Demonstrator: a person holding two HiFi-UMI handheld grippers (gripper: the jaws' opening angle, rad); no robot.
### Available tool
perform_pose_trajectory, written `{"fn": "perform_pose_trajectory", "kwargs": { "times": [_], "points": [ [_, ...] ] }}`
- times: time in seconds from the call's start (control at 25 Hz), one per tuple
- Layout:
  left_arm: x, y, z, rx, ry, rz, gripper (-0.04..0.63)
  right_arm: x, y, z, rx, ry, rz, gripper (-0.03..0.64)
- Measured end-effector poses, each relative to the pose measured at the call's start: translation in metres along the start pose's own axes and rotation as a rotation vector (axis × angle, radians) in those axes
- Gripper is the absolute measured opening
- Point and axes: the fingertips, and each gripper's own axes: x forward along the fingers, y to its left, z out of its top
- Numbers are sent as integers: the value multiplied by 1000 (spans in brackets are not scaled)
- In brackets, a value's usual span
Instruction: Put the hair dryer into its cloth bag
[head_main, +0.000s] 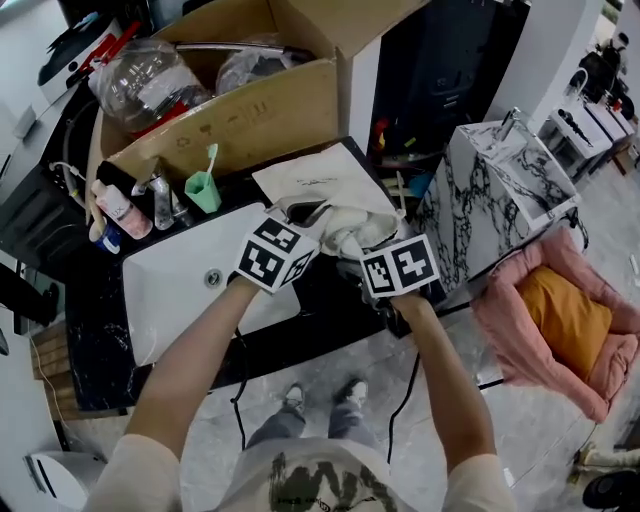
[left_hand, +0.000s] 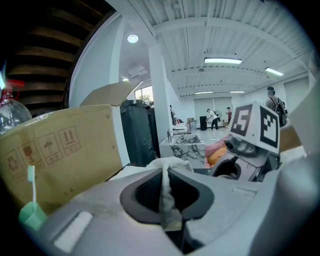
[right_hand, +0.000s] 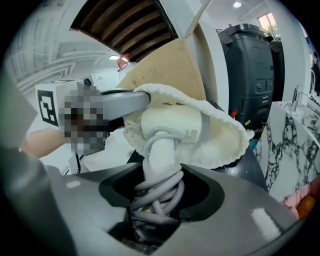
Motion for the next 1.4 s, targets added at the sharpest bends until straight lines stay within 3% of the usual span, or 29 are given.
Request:
{"fn": "perform_pose_trajectory", "kwargs": {
  "times": [0.48, 0.84, 1.16, 1.4],
  "points": [
    [-6, -15, -9, -50, -10, -72, 23, 14, -20, 24, -148, 76, -6, 238],
    [-6, -18, -7, -47, -8, -76, 23, 20, -26, 42, -220, 95, 4, 238],
    [-2, -22, -1, -81, -24, -91, 23, 34, -27, 58, -194, 66, 39, 238],
    [-1, -29, -1, -107, -31, -134, 23, 47, -34, 71, -119, 32, 48, 239]
  ]
}}
